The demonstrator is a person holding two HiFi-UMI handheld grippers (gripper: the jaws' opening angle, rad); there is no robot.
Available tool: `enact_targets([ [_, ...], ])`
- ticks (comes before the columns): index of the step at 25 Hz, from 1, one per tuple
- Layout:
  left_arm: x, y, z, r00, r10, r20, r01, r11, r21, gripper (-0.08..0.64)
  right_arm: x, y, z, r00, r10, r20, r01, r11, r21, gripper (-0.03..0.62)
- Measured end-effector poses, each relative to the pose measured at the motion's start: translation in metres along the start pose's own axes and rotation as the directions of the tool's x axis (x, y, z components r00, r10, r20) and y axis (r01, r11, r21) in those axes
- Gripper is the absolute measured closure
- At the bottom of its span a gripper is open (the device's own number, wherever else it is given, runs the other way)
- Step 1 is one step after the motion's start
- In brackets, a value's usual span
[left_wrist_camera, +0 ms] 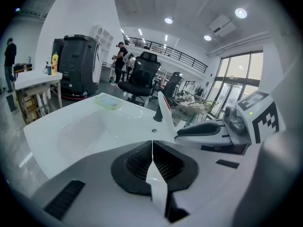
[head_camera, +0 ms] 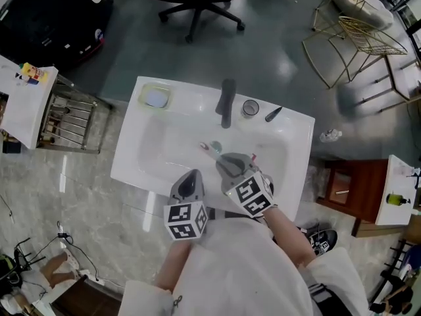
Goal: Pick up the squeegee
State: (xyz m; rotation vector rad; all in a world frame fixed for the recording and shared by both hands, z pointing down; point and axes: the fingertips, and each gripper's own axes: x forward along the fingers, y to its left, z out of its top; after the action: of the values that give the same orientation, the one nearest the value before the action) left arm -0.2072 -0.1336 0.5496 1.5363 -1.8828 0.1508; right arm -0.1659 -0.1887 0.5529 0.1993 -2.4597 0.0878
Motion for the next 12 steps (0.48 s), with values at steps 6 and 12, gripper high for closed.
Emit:
enact_targets([
  [6,-0.011,-0.020,-0.006,0.999,-0.023,0.026,0.023,1.000,0.006,0.533,-0.030,-0.001,0.002,0.998,-0.051,0.043,0.051,0.999,0.003,0.499],
  [12,-0.016,-0.045,-0.002,0.997,-0.053,0.060,0.050,0.998,0.035,0.533,-0.059,-0.005,0.001,0.992,-0.100,0.082,0.099,0.995,0.013,0.499],
])
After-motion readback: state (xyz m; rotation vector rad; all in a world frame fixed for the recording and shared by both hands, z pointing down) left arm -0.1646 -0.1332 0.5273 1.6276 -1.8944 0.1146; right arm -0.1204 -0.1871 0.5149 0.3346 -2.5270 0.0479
